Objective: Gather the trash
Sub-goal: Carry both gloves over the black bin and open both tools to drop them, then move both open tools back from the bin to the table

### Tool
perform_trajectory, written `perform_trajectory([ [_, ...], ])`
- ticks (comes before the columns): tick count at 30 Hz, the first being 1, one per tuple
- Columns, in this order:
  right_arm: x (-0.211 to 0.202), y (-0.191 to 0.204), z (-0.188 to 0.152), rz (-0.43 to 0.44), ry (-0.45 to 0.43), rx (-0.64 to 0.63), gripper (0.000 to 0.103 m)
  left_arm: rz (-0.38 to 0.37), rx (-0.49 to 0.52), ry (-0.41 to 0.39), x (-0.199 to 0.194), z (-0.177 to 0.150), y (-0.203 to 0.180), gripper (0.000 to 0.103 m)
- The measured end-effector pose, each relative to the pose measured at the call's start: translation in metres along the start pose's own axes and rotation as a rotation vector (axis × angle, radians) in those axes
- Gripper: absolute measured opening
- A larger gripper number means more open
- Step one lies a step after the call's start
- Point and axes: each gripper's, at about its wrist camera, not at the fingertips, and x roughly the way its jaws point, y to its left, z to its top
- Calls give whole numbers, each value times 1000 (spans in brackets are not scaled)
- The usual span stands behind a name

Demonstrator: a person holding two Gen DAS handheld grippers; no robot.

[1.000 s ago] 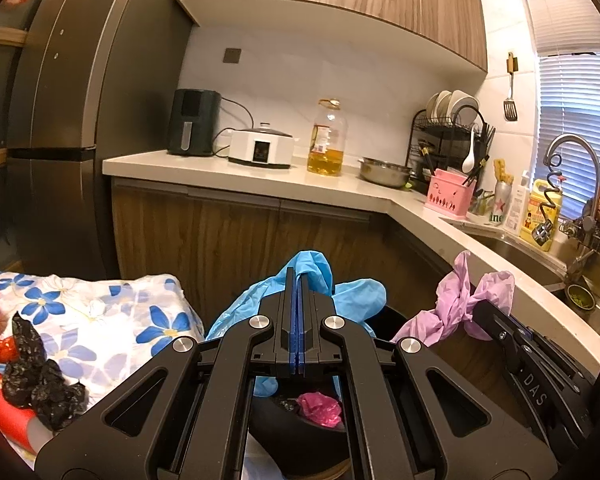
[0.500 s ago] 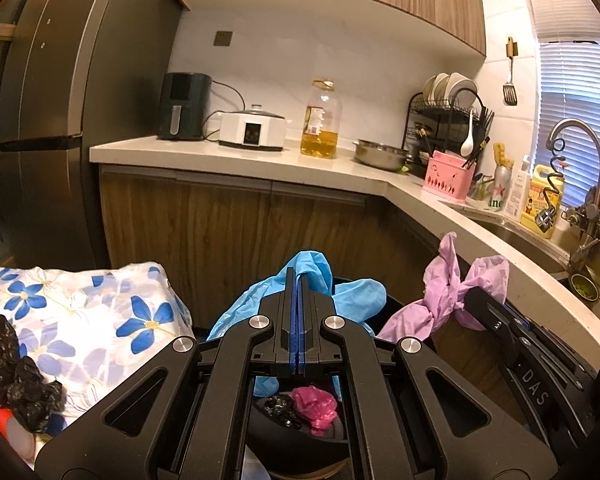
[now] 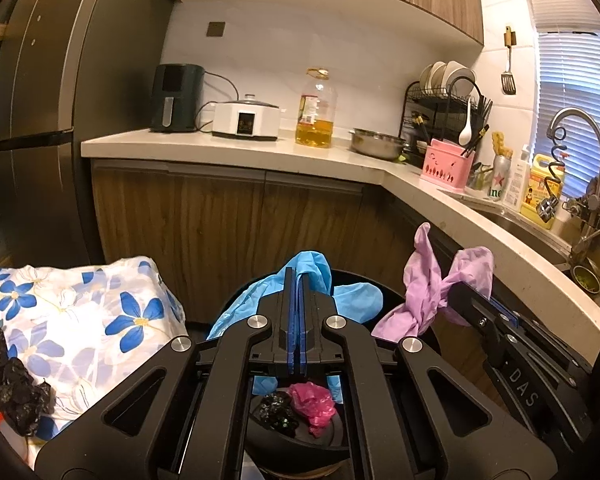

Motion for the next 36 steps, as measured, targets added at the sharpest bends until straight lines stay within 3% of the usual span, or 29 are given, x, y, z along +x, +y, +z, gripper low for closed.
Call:
perform_trajectory([
  [3, 3, -1, -1, 0, 5, 7, 23, -2, -8, 9, 3, -2, 2, 12],
  [7, 3, -3, -2, -10, 8, 9, 25, -7, -17, 5, 3, -4, 4, 43],
  [11, 1, -9, -3, -27, 3, 30, 35, 0, -23, 4, 3, -6, 8, 63],
  [17, -4, -13, -2, -45, -7, 51, 46, 37, -4, 30, 6, -12, 8, 77],
  [25, -12, -10, -1, -44, -22, 46, 47, 93, 18, 160, 18, -30, 14, 81],
  [36, -26, -4, -1, -34, -36, 45, 48, 127, 37, 242, 2, -59, 21, 86],
])
